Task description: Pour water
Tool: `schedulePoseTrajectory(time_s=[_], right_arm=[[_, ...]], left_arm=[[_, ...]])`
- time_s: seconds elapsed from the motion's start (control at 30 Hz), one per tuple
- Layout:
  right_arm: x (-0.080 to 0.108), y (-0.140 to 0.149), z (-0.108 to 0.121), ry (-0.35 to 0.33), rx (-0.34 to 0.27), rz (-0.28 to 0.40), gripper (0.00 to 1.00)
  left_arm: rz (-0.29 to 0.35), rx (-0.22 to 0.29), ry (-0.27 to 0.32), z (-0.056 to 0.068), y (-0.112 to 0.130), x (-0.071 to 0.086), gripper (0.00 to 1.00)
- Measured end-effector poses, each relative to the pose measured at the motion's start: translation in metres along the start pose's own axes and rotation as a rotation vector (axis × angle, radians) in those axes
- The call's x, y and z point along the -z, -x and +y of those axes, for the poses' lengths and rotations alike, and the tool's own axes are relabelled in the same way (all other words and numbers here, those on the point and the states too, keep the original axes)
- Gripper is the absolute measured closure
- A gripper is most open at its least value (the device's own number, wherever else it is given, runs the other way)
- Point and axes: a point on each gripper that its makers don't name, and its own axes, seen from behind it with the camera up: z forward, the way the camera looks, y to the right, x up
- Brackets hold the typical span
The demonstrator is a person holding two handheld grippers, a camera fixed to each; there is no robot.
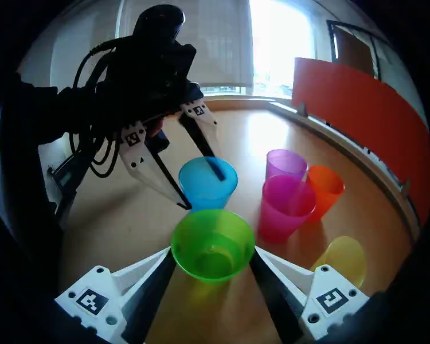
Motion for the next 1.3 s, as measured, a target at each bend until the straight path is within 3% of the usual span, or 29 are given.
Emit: schedulePoseTrajectory(time_s=[0.77,1.3], right_arm=[[-0.001,0.010,0.003,0.025,-0.013,-0.020,0.05],[0.021,0.023,0.005,0.058,-0.027,-0.028,0.05]], left_arm=[[-0.034,0.008,-0.008,0.002,0.014,-0.004,0.16],[-0.057,0.016,-0.043,0.001,0.030,0.009,0.16]])
